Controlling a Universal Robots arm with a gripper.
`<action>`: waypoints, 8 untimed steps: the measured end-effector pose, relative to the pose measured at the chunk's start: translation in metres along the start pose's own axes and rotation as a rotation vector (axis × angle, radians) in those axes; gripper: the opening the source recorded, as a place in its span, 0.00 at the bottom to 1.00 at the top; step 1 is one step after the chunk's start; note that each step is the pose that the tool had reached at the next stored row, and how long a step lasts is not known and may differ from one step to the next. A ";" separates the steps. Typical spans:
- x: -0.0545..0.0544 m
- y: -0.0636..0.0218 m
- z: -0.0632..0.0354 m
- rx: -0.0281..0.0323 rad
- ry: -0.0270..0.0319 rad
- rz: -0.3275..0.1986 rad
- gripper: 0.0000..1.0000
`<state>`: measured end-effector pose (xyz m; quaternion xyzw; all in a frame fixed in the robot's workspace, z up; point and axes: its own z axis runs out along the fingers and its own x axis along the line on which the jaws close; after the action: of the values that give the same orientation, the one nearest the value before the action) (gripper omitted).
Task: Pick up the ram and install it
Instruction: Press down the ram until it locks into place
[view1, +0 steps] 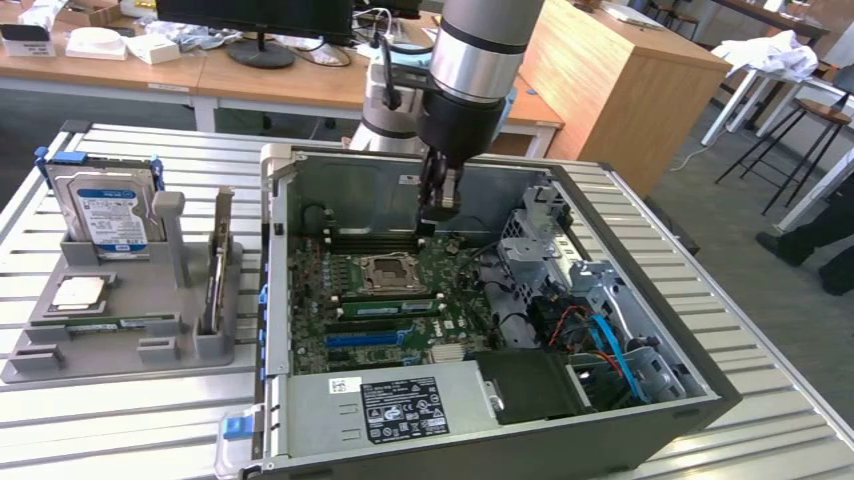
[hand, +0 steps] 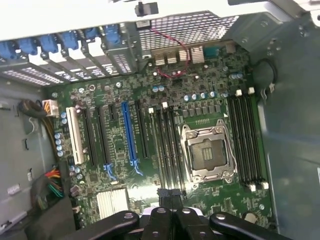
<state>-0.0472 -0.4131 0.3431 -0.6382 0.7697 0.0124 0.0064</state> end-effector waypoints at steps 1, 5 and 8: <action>0.000 0.0000 0.0000 0.0003 -0.0002 0.011 0.10; 0.000 0.0000 0.0000 0.0015 -0.0007 0.055 0.10; 0.000 0.0000 0.0000 0.0023 -0.0010 0.089 0.10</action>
<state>-0.0472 -0.4130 0.3430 -0.6035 0.7973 0.0121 0.0070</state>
